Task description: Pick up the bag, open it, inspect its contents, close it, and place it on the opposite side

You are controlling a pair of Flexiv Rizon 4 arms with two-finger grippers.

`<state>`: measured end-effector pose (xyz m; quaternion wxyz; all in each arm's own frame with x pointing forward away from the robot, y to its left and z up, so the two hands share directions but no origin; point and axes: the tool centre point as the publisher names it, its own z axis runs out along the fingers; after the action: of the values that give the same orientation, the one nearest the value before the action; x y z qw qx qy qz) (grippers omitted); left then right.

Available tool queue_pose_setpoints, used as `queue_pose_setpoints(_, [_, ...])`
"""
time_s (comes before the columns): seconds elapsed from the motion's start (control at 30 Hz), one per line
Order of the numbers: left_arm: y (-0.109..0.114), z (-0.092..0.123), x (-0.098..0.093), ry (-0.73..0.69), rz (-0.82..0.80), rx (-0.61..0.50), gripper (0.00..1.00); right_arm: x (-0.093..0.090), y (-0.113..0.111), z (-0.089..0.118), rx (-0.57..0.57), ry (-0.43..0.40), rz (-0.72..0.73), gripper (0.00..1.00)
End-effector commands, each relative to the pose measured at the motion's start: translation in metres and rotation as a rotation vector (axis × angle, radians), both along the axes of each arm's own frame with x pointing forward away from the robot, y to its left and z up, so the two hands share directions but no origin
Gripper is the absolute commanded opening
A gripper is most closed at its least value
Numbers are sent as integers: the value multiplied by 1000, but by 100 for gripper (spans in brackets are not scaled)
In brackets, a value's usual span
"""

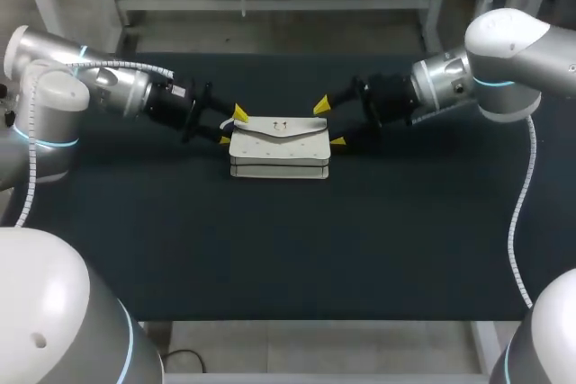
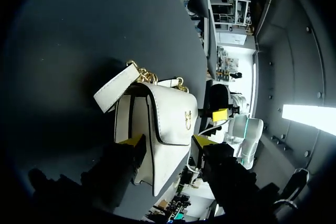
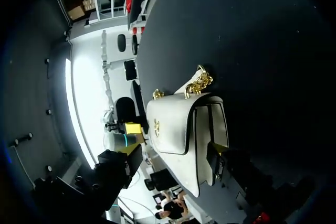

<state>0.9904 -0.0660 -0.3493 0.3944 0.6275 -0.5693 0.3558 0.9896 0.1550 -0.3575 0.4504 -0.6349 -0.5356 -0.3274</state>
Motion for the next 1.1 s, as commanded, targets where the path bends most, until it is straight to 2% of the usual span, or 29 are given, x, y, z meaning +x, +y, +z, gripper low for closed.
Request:
queue_pose_setpoints(0.03, [-4, -7, 1, 0, 20, -6, 50, 4, 4, -9, 12, 15, 20, 82])
queue_pose_setpoints(0.07, [-4, -8, 1, 1, 19, -7, 49, 4, 4, -10, 13, 19, 21, 84])
queue_pose_setpoints(0.17, [-3, -10, 4, 6, 28, -12, 43, 3, 4, -14, 14, 29, 21, 80])
queue_pose_setpoints(0.27, [-3, -13, 6, 12, 33, -12, 40, 4, 5, -16, 18, 34, 20, 72])
queue_pose_setpoints(0.3, [-3, -14, 7, 14, 37, -11, 40, 4, 5, -16, 19, 35, 20, 63])
queue_pose_setpoints(0.33, [-2, -14, 7, 15, 38, -11, 37, 4, 5, -16, 20, 35, 20, 49])
queue_pose_setpoints(0.37, [-1, -15, 7, 17, 43, -14, 35, 4, 5, -16, 21, 35, 20, 45])
queue_pose_setpoints(0.4, [-1, -15, 8, 16, 46, -13, 29, 4, 5, -16, 22, 34, 18, 29])
queue_pose_setpoints(0.43, [-1, -16, 8, 17, 48, -13, 17, 4, 5, -16, 23, 34, 18, 15])
queue_pose_setpoints(0.47, [-1, -16, 8, 17, 50, -14, 0, 4, 5, -16, 24, 33, 17, 2])
queue_pose_setpoints(0.5, [0, -16, 8, 17, 51, -13, 0, 4, 5, -16, 25, 33, 16, 0])
queue_pose_setpoints(0.77, [1, -16, 5, 13, 55, -16, 0, 2, 5, -19, 32, 33, 9, 0])
queue_pose_setpoints(0.8, [1, -15, 4, 9, 56, -14, 5, 2, 5, -19, 34, 33, 9, 0])
queue_pose_setpoints(0.87, [1, -14, 2, 5, 56, -14, 84, 1, 5, -18, 37, 31, 8, 0])
queue_pose_setpoints(0.9, [2, -13, 2, -1, 59, -13, 95, 1, 4, -18, 39, 31, 7, 0])
queue_pose_setpoints(0.93, [2, -12, 1, -3, 59, -14, 100, 1, 4, -17, 42, 30, 6, 19])
queue_pose_setpoints(0.97, [3, -12, 1, -4, 59, -15, 100, 1, 4, -17, 43, 29, 6, 40])
queue_pose_setpoints(1.0, [3, -11, 1, -9, 62, -18, 95, 1, 4, -16, 43, 28, 6, 53])
queue_pose_setpoints(1.03, [3, -11, 1, -10, 62, -19, 85, 1, 4, -16, 43, 27, 6, 73])
queue_pose_setpoints(1.07, [3, -11, 1, -11, 63, -20, 70, 0, 5, -16, 43, 25, 6, 73])
queue_pose_setpoints(1.1, [3, -11, 1, -12, 64, -20, 49, 0, 5, -15, 43, 24, 6, 66])
